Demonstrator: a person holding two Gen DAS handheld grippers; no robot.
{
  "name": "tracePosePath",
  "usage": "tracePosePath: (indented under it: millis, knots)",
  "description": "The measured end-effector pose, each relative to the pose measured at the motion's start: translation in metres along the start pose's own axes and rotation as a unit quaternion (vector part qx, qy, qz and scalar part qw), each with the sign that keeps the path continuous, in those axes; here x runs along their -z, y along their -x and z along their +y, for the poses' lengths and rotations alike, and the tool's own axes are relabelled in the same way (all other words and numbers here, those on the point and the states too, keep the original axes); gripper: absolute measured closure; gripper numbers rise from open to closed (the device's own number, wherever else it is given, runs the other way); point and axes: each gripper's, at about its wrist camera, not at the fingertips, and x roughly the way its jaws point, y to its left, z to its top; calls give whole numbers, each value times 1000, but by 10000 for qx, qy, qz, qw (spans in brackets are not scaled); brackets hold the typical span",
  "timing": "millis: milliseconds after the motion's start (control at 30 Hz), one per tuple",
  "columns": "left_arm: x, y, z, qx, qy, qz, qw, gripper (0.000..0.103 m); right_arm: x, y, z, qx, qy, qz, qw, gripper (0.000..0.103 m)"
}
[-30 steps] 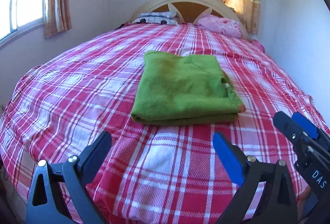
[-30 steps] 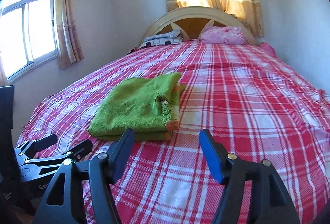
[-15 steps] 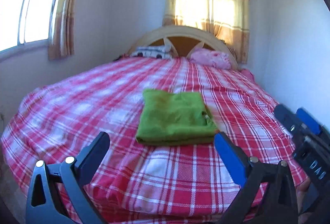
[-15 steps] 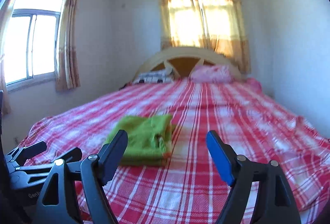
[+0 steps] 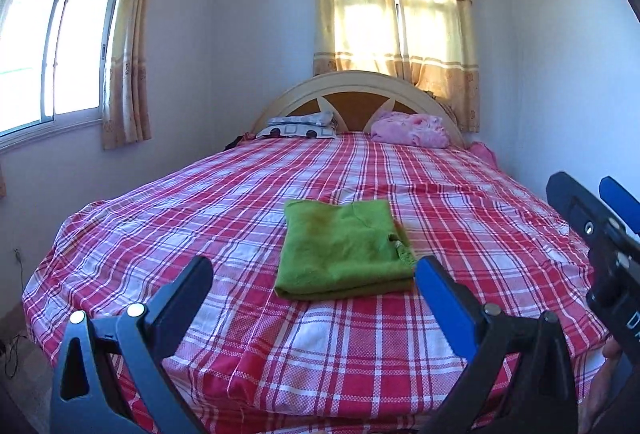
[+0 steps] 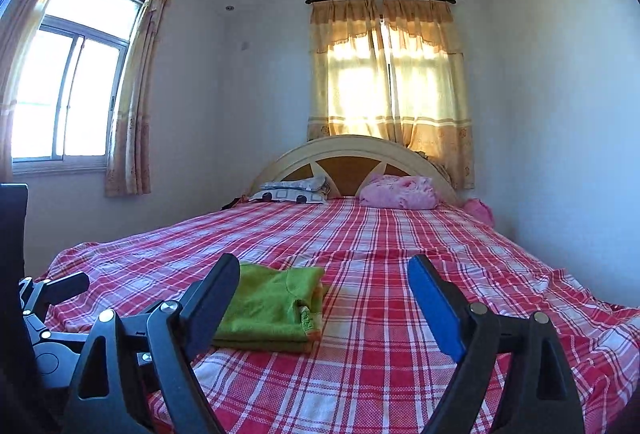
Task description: Fold small clothes
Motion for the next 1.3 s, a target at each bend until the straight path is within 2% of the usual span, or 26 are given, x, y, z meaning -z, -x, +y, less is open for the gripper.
tracePosePath:
  millis: [233,400,633,1300]
  knots:
    - [-3,13,-2,-16,65,-186,9998,0,0,6,-9,91,-135,-50,9999,13]
    - [-3,9,-5,42,71,-90,9999,0,0,9,-15,235,-216,-48,9995,13]
    - [-3,12,-9,100,27,-114,9999,0,0,11,-19,206,-272,-38,9994,12]
    - [-2,8,-8,-17,0,16,10000,0,2,6,-20,223,-319,91,9992,12]
